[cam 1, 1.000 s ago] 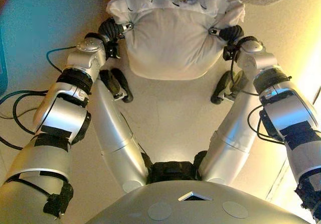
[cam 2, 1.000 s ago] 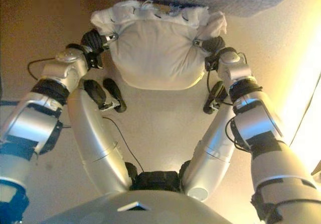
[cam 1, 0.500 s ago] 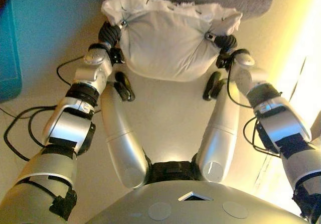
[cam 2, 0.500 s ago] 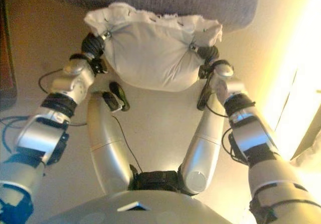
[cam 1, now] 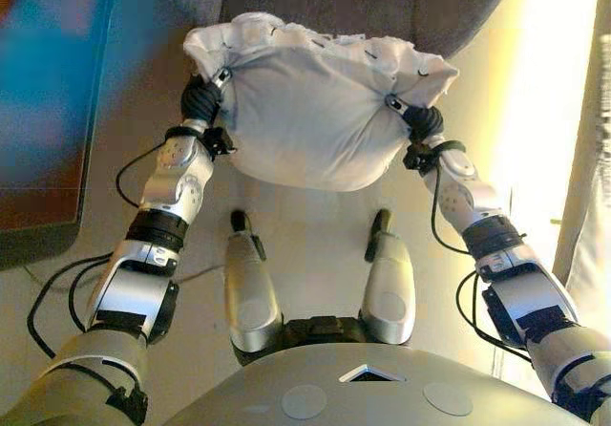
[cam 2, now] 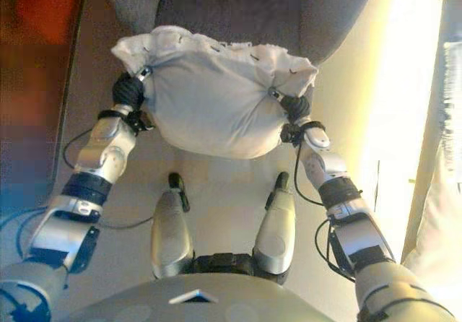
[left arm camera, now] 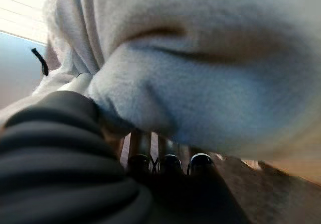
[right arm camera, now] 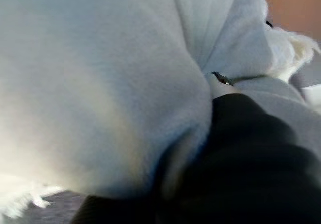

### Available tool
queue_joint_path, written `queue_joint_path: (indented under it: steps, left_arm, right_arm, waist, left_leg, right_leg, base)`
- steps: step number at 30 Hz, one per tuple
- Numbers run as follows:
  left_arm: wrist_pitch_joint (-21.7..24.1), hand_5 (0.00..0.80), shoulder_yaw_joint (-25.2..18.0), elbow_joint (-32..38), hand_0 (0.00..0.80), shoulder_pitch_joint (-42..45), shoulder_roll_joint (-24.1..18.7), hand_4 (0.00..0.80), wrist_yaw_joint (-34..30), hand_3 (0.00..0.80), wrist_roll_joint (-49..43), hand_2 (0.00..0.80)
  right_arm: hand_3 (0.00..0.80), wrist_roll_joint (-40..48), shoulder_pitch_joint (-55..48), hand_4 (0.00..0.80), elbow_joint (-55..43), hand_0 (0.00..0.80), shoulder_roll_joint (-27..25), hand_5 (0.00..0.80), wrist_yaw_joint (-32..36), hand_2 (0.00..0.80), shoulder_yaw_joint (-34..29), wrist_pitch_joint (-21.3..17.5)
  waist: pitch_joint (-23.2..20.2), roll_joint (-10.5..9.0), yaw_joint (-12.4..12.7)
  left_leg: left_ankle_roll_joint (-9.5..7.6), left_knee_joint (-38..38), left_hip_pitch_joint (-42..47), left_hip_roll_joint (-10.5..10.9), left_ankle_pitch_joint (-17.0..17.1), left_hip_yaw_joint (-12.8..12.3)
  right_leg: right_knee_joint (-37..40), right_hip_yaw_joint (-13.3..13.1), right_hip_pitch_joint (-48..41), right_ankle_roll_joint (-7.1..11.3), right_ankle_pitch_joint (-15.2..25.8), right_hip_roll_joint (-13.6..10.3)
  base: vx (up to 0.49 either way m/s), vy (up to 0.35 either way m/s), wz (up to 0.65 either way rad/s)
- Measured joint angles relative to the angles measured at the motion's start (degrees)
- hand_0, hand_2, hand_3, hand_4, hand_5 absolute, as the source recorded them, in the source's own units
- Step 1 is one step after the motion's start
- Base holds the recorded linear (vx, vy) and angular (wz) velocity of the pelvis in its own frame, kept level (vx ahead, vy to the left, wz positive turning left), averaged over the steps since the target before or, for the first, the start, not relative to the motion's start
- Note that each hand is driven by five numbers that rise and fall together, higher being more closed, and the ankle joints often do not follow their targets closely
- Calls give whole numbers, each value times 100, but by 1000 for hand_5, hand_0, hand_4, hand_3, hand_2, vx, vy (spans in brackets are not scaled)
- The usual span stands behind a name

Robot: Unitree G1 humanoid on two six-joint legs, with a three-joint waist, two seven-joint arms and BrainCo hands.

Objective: Pick up the cushion and take it to the sofa

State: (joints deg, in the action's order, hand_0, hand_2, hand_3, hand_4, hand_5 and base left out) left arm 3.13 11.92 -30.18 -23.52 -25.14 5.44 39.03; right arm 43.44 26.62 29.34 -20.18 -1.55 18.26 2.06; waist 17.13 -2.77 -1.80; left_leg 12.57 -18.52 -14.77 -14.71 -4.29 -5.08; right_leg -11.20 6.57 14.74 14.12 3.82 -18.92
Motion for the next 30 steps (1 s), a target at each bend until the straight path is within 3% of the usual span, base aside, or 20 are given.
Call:
queue_joint_path:
  steps: [3, 9, 17, 18, 21, 22, 23, 24, 26, 27, 28, 30]
  left_arm:
    - [-13, 800, -15, 5, 800, 423, 146, 800, -24, 800, 4, 800]
    - [-74, 800, -31, 2, 800, 602, 234, 800, -33, 800, 12, 800]
    - [-269, 800, 305, -100, 800, 369, 263, 800, 82, 800, -7, 800]
    - [-296, 800, 380, -158, 800, 318, 261, 800, 85, 800, -7, 800]
    - [-307, 800, 459, -381, 800, 189, 255, 800, 84, 800, -7, 800]
    - [-310, 800, 452, -397, 800, 189, 243, 800, 85, 800, -6, 800]
    - [-324, 800, 454, -397, 800, 194, 238, 800, 85, 800, -6, 800]
    - [-336, 800, 436, -396, 800, 194, 170, 800, 84, 800, -6, 800]
    - [-338, 800, 315, -404, 800, 223, 89, 800, 89, 800, 2, 800]
    - [-353, 800, 327, -392, 800, 232, 163, 800, 81, 800, 0, 800]
    - [-357, 800, 325, -359, 800, 234, 263, 800, 74, 800, -2, 800]
    - [-382, 800, 341, -351, 800, 308, 475, 800, 37, 800, -4, 800]
  right_arm:
    - [800, -16, -322, 800, 2, 800, 49, 800, 3, 800, 44, 115]
    - [800, -4, -597, 800, 5, 800, 156, 800, -82, 800, 51, 181]
    - [800, 119, -600, 800, 250, 800, 142, 800, -352, 800, 45, 229]
    - [800, 123, -589, 800, 338, 800, 147, 800, -423, 800, 46, 226]
    - [800, 177, -593, 800, 356, 800, 165, 800, -534, 800, 75, 224]
    - [800, 271, -594, 800, 356, 800, 189, 800, -534, 800, 99, 223]
    - [800, 320, -600, 800, 375, 800, 225, 800, -533, 800, 128, 222]
    - [800, 342, -592, 800, 378, 800, 260, 800, -521, 800, 193, 223]
    - [800, 354, -531, 800, 392, 800, 336, 800, -461, 800, 244, 221]
    - [800, 373, -550, 800, 460, 800, 319, 800, -456, 800, 222, 206]
    - [800, 409, -545, 800, 486, 800, 240, 800, -458, 800, 204, 211]
    - [800, 441, -597, 800, 491, 800, -51, 800, -436, 800, 254, 222]
  waist:
    - [-500, 5, 124]
    - [-1034, 85, 123]
    - [-1340, 80, 123]
    - [-1348, 97, 125]
    - [-1352, 119, 109]
    - [-1347, 125, 100]
    - [-1348, 126, 124]
    - [-1374, 73, 140]
    - [-1412, 53, 92]
    - [-1459, 57, -44]
    - [-1418, 1, -123]
    - [-1406, 39, -270]
  left_leg:
    - [114, 460, 670, 130, -113, 169]
    - [136, 908, 1433, 144, -87, 47]
    - [-45, 930, 1495, 507, -106, 222]
    - [-81, 833, 1459, 509, -135, 243]
    - [-232, 575, 1322, 523, -212, 245]
    - [-298, 601, 1344, 530, -178, 234]
    - [-366, 689, 1440, 490, -129, 251]
    - [-417, 815, 1510, 487, -64, 261]
    - [-358, 1139, 1520, 503, 111, 341]
    - [-404, 1321, 1571, 586, 163, 383]
    - [-510, 973, 1496, 850, 79, 332]
    - [-994, 731, 1693, 1446, -387, 192]
  right_leg:
    - [654, -137, -543, 10, 240, 34]
    - [959, -41, -1233, 9, 252, 31]
    - [558, 139, -1375, -41, 283, -366]
    - [364, 122, -1288, -122, 344, -382]
    - [-140, -1, -924, -713, 839, -384]
    - [-288, -4, -806, -827, 968, -366]
    - [-531, -63, -689, -629, 683, -252]
    - [-667, -71, -650, -551, 157, 38]
    - [-181, -111, -957, -541, -594, 697]
    - [68, -141, -1013, -552, -588, 708]
    - [135, -224, -1082, -512, -518, 604]
    - [-3, -368, -1157, -361, -470, 442]
  base:
    - [210, 93, -49]
    - [93, 120, -3]
    - [11, 126, 17]
    - [104, 109, 19]
    - [173, 87, 0]
    - [290, 88, -16]
    - [303, 71, -17]
    - [358, 58, -18]
    - [347, 34, 27]
    - [394, 25, 77]
    - [418, 29, 73]
    - [428, 24, 40]
